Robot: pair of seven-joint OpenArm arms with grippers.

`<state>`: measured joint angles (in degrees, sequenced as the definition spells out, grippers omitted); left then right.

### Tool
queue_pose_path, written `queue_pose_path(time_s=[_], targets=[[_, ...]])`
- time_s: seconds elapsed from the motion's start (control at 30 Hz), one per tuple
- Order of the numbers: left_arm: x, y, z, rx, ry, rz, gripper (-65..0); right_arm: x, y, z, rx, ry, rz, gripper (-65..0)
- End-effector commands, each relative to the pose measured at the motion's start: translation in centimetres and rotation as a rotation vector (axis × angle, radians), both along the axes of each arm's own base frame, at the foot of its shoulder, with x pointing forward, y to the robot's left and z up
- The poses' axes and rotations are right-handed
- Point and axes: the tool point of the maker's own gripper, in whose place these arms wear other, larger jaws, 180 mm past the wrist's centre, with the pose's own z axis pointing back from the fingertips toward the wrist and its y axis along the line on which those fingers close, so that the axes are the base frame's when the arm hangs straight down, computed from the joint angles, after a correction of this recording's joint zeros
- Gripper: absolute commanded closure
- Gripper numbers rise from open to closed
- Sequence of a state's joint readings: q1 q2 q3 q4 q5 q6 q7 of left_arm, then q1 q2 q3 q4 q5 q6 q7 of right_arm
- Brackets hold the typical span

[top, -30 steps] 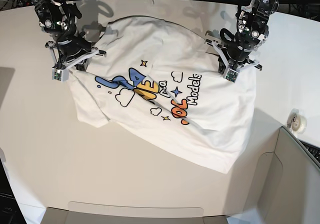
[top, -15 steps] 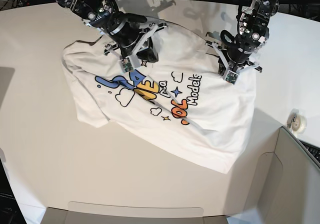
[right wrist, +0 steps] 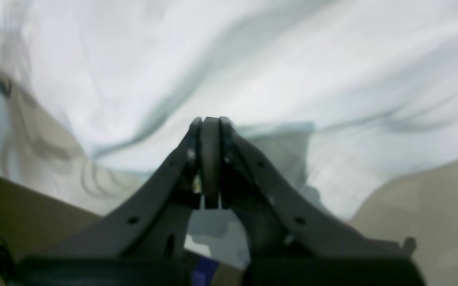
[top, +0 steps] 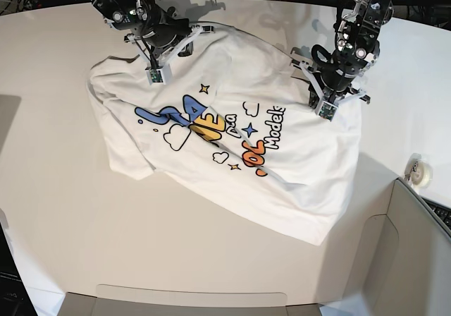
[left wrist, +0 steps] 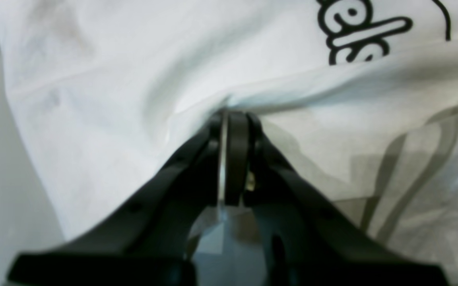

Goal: Layout the t-shirt on the table in an organized manner, then fold the t-shirt properly
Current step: 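Pull the collar edge away from the hem with both grippers, then release the collar and raise both grippers off the shirt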

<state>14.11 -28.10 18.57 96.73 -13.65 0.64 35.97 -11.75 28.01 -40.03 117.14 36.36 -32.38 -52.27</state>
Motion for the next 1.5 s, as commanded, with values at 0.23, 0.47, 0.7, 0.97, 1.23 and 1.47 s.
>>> queue_pose_path(time_s=[0.23, 0.47, 0.7, 0.97, 1.23, 1.47], targets=[[-1.5, 0.9, -1.2, 0.041, 0.082, 0.012, -2.5, 1.1, -3.7, -0.9, -0.097, -0.022, -0.023, 0.0], [-1.8, 0.8, -1.3, 0.04, 0.088, 0.011, -2.4, 1.0, -7.3, -2.1, -0.2, 0.0, -0.022, 0.0], [-1.8, 0.8, -1.4, 0.039, 0.09, 0.012, -2.4, 2.0, -11.8, -2.0, -0.368, -0.063, 0.007, 0.0], [-1.9, 0.6, -1.4, 0.036, 0.092, 0.008, -2.4, 2.3, -15.5, -2.4, -0.477, -0.057, 0.013, 0.0], [-1.8, 0.7, -1.4, 0.037, 0.09, 0.012, -2.4, 3.5, -20.8, -2.2, -0.629, -0.062, 0.007, 0.0], [-3.4, 0.7, -1.8, 0.044, 0.137, 0.01, -2.4, 5.6, -23.5, -1.4, -0.743, -0.115, 0.1, 0.0]])
